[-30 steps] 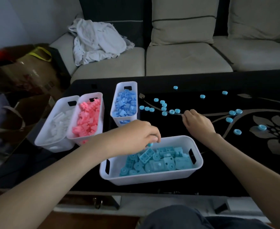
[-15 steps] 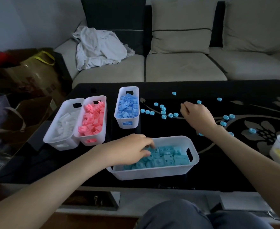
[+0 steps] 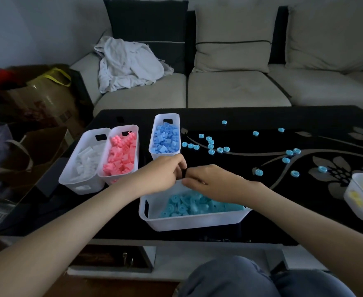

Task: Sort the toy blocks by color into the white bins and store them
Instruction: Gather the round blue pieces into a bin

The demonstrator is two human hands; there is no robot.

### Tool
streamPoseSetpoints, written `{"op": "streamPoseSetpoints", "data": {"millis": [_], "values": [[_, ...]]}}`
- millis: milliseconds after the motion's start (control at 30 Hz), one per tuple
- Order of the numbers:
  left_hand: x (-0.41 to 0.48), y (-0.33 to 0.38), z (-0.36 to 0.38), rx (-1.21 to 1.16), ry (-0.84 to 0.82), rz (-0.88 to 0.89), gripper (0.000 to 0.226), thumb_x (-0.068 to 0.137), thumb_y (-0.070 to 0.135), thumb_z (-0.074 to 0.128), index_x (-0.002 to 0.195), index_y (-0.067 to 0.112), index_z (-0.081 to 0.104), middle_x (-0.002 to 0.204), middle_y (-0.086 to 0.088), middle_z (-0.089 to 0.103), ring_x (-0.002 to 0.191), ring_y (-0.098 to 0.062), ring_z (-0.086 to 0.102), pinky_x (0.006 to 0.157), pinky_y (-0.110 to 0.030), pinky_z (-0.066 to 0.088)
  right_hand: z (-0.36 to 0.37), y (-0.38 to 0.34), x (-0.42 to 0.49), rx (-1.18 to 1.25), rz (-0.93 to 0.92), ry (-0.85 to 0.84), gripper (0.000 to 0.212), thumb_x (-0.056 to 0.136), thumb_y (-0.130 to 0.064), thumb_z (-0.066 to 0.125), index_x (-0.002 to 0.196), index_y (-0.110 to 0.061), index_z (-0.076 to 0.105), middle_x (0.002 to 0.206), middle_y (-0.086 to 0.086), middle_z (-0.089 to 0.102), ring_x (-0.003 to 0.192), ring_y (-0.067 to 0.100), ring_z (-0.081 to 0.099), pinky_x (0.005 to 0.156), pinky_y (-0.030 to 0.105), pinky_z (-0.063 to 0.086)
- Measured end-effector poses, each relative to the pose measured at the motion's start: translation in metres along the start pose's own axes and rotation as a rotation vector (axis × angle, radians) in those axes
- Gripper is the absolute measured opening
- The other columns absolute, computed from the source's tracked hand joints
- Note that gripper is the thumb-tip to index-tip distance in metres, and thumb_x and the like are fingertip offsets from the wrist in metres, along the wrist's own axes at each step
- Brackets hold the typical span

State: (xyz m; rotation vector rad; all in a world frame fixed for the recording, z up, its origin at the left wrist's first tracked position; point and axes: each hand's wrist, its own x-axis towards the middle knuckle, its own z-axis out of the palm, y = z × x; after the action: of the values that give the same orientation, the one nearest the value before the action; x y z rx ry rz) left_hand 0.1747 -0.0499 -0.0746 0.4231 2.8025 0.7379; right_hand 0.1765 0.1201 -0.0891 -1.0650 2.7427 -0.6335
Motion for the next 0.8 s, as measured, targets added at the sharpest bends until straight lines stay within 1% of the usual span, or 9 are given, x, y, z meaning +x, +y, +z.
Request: {"op": "streamPoseSetpoints", "data": {"millis": [167,233,300,367,467,533,600,700,800], "values": [[0.021,0.017,-0.001,0.062,-0.006,0.083,0.024,0.093,0.004,0.043,0.101,0.02,0.059,0.09,0.007,0.063,0.083,-0.01,0.057,0.073,-0.024,0.046,-0.014,0.015,-0.009,0.089,-0.047,0.068,0.021,0.098,-0.025,0.048,0.091,-0.012,0.064,0.081,-0.008,0.055,0.071,0.0,0.049,0.069,0.009,0.037],[0.038,0.027,0.0,0.108,-0.005,0.104,0.02,0.095,0.011,0.044,0.092,0.024,0.059,0.084,0.008,0.061,0.082,-0.013,0.059,0.073,-0.028,0.047,-0.023,0.031,-0.013,0.13,-0.043,0.157,0.02,0.097,-0.019,0.049,0.098,-0.013,0.068,0.09,-0.007,0.06,0.08,-0.001,0.052,0.076,0.01,0.039],[0.059,0.037,0.005,0.141,-0.006,0.098,0.021,0.095,0.014,0.042,0.087,0.029,0.055,0.089,0.005,0.063,0.082,-0.013,0.061,0.077,-0.031,0.05,-0.031,0.056,-0.02,0.187,0.037,0.325,0.019,0.095,-0.014,0.05,0.104,-0.012,0.066,0.102,-0.001,0.062,0.093,0.006,0.057,0.084,0.016,0.043],[0.08,0.05,0.014,0.15,-0.03,0.101,0.021,0.095,0.015,0.042,0.099,0.029,0.058,0.094,0.003,0.062,0.081,-0.014,0.06,0.075,-0.03,0.049,-0.037,0.094,-0.031,0.156,0.23,0.496,0.026,0.094,-0.015,0.051,0.118,-0.016,0.06,0.118,0.002,0.057,0.11,0.015,0.054,0.096,0.029,0.043],[0.108,0.073,0.033,0.196,-0.139,0.128,0.025,0.097,0.021,0.045,0.119,0.023,0.056,0.106,0.0,0.06,0.083,-0.014,0.056,0.07,-0.024,0.043,-0.036,0.158,-0.061,-0.046,0.789,0.506,0.05,0.095,-0.031,0.044,0.143,-0.023,0.032,0.148,0.006,0.032,0.136,0.029,0.028,0.108,0.046,0.026],[0.126,0.09,0.045,0.227,-0.227,0.125,0.029,0.097,0.026,0.046,0.125,0.023,0.052,0.096,0.002,0.059,0.071,-0.013,0.058,0.061,-0.022,0.044,-0.031,0.189,-0.084,-0.025,1.108,0.491,0.062,0.094,-0.042,0.038,0.148,-0.022,0.015,0.155,0.011,0.014,0.141,0.033,0.013,0.111,0.048,0.016],[0.141,0.104,0.056,0.244,-0.298,0.119,0.036,0.096,0.03,0.049,0.131,0.024,0.048,0.08,0.004,0.053,0.062,-0.011,0.058,0.057,-0.021,0.047,-0.021,0.21,-0.098,-0.011,1.255,0.485,0.068,0.093,-0.052,0.03,0.15,-0.024,0.004,0.157,0.014,0.003,0.144,0.031,0.003,0.114,0.047,0.008],[0.163,0.12,0.075,0.251,-0.383,0.132,0.052,0.09,0.04,0.059,0.136,0.023,0.041,0.081,0.003,0.052,0.064,-0.011,0.058,0.064,-0.024,0.053,-0.01,0.222,-0.098,-0.051,1.26,0.405,0.069,0.093,-0.059,0.02,0.15,-0.029,-0.005,0.158,0.013,-0.003,0.146,0.028,-0.004,0.116,0.047,0.002],[0.178,0.128,0.091,0.334,-0.386,0.175,0.064,0.083,0.049,0.065,0.132,0.02,0.037,0.095,0.003,0.052,0.072,-0.017,0.064,0.069,-0.031,0.055,-0.006,0.221,-0.082,-0.1,1.118,0.388,0.07,0.093,-0.061,0.02,0.15,-0.029,-0.003,0.159,0.011,0.001,0.146,0.026,0.001,0.117,0.045,0.004]]}}
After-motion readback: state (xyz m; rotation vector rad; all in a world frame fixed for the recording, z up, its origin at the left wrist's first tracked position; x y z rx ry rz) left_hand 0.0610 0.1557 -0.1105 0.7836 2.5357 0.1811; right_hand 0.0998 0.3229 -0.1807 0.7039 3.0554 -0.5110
